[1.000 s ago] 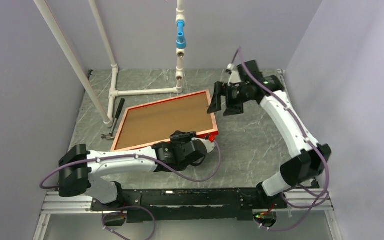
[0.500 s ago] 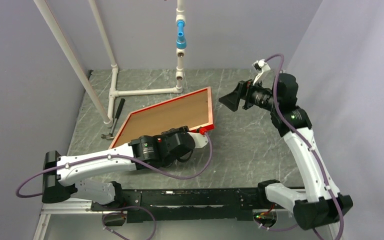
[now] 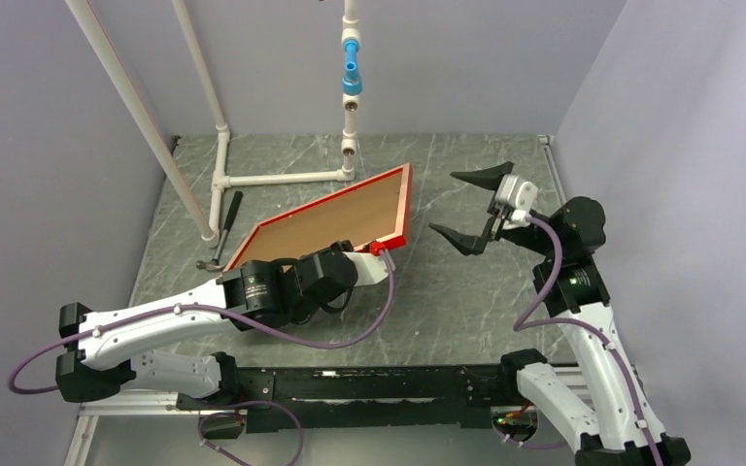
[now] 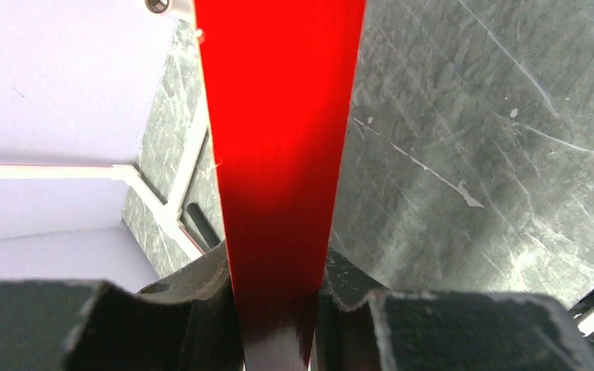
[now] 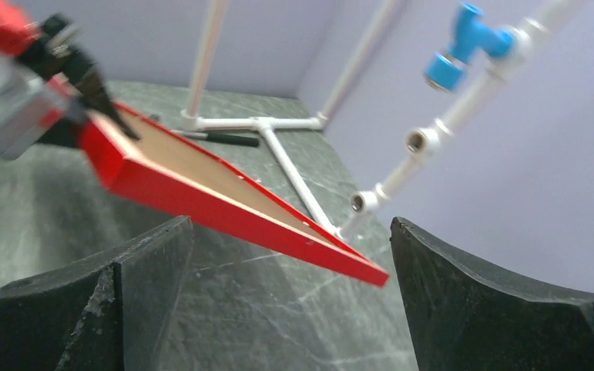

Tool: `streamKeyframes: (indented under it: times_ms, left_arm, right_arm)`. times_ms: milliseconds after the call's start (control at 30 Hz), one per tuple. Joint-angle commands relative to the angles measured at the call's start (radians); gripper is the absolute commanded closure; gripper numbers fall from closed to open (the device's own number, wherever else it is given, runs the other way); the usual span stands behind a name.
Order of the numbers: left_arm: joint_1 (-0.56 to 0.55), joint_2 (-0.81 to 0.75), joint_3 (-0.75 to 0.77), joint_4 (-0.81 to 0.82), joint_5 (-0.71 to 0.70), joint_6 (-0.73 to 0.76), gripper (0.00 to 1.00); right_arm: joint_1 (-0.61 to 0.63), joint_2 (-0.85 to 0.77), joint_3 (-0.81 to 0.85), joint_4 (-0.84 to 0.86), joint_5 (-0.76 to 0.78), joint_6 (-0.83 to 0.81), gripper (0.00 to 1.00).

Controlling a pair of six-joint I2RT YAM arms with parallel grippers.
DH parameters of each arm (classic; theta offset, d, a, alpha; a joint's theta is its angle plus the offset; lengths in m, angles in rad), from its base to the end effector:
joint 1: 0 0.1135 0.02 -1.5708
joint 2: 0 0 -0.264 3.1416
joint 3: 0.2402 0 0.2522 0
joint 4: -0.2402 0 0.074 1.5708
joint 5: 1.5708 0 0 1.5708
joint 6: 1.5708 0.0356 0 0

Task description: Put the photo into the frame

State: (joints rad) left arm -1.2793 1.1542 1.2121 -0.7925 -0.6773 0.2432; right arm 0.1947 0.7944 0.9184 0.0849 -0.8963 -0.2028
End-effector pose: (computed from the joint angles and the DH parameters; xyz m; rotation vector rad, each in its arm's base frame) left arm 0.0874 -0.2136 0.3608 1.2108 1.7471 0.1806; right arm 0.1563 0.0592 0.4116 -0.9842 1.0903 0.6010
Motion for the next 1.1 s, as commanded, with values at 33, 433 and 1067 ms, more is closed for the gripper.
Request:
streamKeyframes:
  times_ms: [33,433,1067]
  left_arm:
    - [-0.002,-0.041,0.064,0.105,0.091,-0.111,1.0]
    - [-0.002,-0.036,0.08,0.095,0.109,-0.128,1.0]
    - [-0.002,-0.036,0.09,0.092,0.113,-0.142,1.0]
  right_arm:
    - [-0.002,0.087,0.079,-0.076,-0.4,-0.34,0.04]
    - [0.126,0.251,0.168,-0.151,-0.572,-0.45,0.14]
    - [0.291,0.327,0.193,-0.308,-0.467,-0.636,0.93]
